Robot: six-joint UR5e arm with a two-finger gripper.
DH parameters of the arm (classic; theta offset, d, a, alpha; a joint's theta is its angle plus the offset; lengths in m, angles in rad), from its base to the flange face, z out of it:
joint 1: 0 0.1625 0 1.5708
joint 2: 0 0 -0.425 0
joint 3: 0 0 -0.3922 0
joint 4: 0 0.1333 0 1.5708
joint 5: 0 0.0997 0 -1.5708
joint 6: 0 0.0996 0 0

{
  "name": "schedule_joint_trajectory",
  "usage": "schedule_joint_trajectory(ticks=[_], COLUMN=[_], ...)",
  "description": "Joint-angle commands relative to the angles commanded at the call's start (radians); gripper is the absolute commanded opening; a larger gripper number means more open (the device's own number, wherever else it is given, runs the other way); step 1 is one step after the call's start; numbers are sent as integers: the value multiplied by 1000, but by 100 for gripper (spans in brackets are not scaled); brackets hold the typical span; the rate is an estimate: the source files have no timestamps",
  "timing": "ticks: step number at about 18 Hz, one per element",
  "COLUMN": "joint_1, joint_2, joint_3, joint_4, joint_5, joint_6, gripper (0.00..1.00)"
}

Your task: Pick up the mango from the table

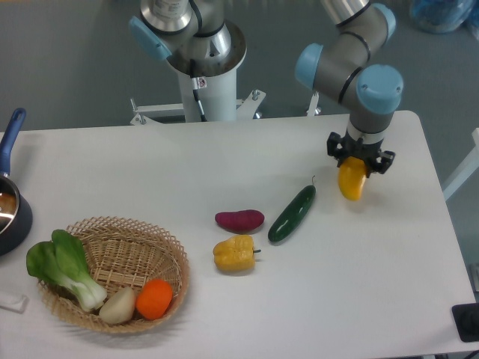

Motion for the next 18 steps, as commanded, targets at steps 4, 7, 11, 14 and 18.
schedule_joint_trajectory(ticks=[4,7,11,14,18], joint_1=[-38,-48,-54,-57,-60], joint_2=[-14,-41,-75,-80,-83], joint_3=[123,238,328,342,342], joint_4=[-63,-158,-218,-226,-229], joint_5=[-28,-37,-60,-58,-55], joint_6=[-8,-11,-5,-3,-3], gripper=[5,5,4,4,4])
